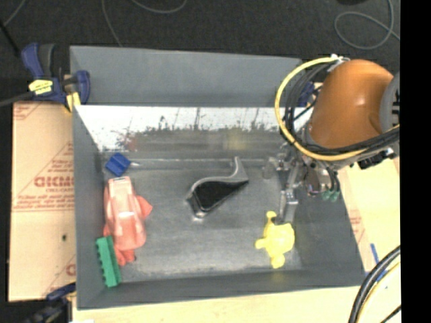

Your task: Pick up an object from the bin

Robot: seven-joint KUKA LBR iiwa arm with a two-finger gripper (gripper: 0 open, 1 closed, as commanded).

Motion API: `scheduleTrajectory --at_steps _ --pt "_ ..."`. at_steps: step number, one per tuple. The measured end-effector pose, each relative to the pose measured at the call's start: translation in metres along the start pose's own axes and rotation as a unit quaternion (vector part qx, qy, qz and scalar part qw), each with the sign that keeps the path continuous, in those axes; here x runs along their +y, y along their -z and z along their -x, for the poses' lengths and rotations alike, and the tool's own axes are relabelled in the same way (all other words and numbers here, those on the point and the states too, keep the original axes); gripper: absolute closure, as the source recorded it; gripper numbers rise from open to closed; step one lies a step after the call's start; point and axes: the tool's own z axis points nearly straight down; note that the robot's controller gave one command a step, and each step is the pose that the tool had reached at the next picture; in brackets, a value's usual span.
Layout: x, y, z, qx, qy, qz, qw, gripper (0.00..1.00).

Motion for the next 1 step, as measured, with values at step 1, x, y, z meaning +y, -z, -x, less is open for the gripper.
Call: scheduleTrajectory --at_steps 1 --pt "0.0001 0.0042 0.0016 -0.004 0.001 0.0 1.0 0.0"
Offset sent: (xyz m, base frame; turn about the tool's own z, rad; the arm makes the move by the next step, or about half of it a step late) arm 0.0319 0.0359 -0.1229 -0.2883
